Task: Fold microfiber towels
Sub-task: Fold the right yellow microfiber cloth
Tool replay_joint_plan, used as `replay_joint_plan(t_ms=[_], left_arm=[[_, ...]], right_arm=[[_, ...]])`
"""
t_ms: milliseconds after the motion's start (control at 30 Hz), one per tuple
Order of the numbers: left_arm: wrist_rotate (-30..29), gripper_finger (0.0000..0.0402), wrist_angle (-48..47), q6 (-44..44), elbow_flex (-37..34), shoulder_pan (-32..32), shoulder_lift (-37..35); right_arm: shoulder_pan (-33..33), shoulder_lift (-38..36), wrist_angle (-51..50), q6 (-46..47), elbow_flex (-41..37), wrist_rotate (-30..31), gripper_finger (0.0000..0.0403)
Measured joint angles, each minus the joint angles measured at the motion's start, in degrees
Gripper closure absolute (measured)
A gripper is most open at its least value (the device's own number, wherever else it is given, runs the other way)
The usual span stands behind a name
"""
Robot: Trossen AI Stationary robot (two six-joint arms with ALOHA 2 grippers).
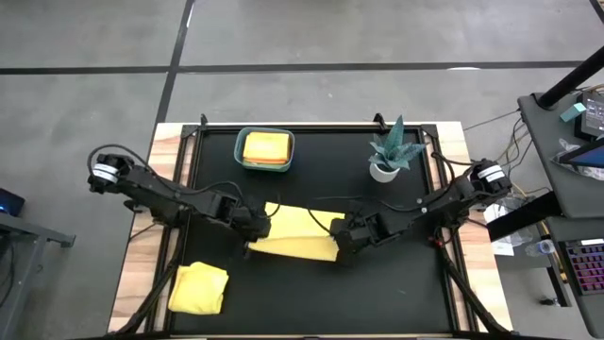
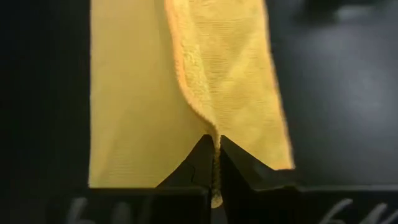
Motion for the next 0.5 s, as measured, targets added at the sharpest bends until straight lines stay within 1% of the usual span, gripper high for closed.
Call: replay_joint_plan(t_ms=[67,200,367,500], left_arm=[[-2.10,0.0402,0.04,1.16,0.00,1.22,0.00],[-2.61,0.0402,0.28,3.31,0.01,4.14,0.01],[-3.07,0.0402,0.72,3.61,-0.15,7.93,0.51],[-3.06,0.0402,0.72,3.63,-0.15,9.47,1.99]], right_arm=[[-0.13,0.40,-1.59,0.01,1.00,1.78,0.0394],[-1.07,0.56,-2.45,0.69,1.12,3.72,0.0394],[-2.73,1.29,-2.62,0.58,0.95,4.70,0.0394],[-3.57,2.56,-2.64,0.51,0.93,4.62,0.0394]])
